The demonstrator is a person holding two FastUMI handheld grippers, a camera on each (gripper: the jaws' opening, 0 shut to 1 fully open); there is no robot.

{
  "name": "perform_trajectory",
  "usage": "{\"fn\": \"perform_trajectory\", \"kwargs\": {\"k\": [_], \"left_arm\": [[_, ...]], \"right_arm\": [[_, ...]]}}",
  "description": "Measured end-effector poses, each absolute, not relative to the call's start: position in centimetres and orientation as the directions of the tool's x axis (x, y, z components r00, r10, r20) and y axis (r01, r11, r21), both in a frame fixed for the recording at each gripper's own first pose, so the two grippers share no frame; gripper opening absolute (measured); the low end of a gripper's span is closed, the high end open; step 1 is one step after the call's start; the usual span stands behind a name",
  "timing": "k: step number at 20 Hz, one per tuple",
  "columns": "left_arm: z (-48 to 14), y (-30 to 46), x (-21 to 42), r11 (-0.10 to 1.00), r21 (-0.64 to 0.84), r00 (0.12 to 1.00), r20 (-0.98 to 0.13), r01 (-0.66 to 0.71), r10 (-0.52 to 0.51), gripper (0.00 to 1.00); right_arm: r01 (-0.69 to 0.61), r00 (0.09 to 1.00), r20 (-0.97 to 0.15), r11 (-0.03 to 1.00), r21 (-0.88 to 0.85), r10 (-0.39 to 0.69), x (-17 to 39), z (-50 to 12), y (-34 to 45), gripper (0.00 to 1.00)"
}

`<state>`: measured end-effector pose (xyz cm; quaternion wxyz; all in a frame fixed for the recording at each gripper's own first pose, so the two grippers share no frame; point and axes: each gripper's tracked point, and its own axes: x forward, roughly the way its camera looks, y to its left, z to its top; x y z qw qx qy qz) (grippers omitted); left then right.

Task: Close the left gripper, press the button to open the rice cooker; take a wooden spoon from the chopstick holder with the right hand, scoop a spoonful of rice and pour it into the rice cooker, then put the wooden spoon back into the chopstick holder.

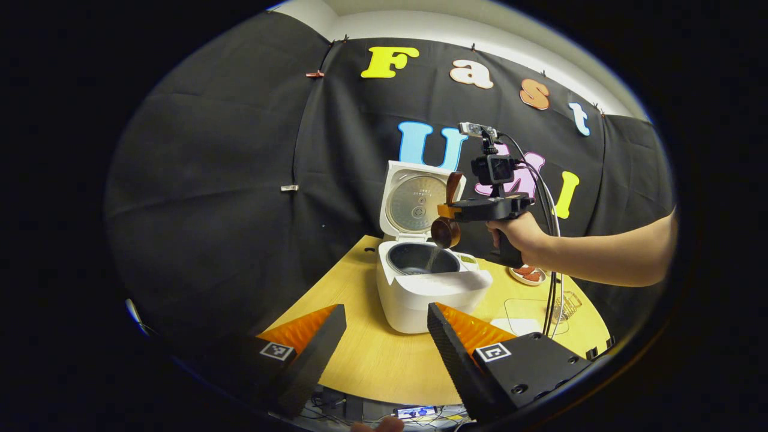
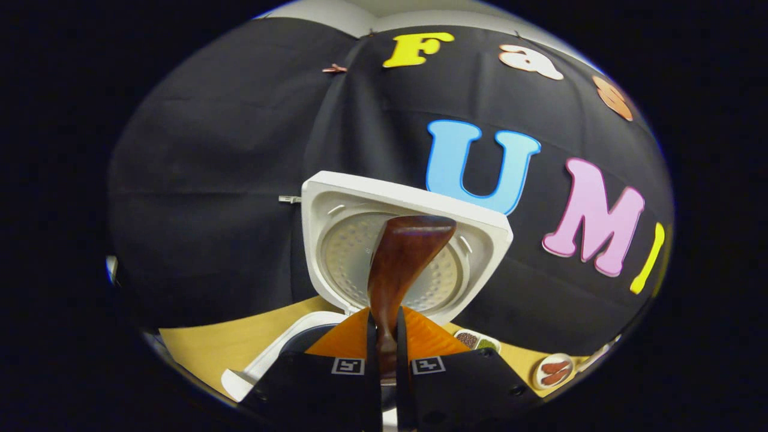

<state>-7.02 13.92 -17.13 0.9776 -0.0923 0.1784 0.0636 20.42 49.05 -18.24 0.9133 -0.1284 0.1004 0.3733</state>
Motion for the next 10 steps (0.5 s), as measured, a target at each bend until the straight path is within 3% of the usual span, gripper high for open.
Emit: {"fn": "perform_trajectory", "kwargs": {"k": [10], "left_arm": [[-18.0, 14.1, -7.0, 0.972, -0.165, 0.924, -0.370, -0.166, 0.095, 0.94]], "right_arm": [[-0.760, 0.616, -0.296, 0.454, -0.464, 0.730, 16.9, -19.7, 51.2, 0.13]]}}
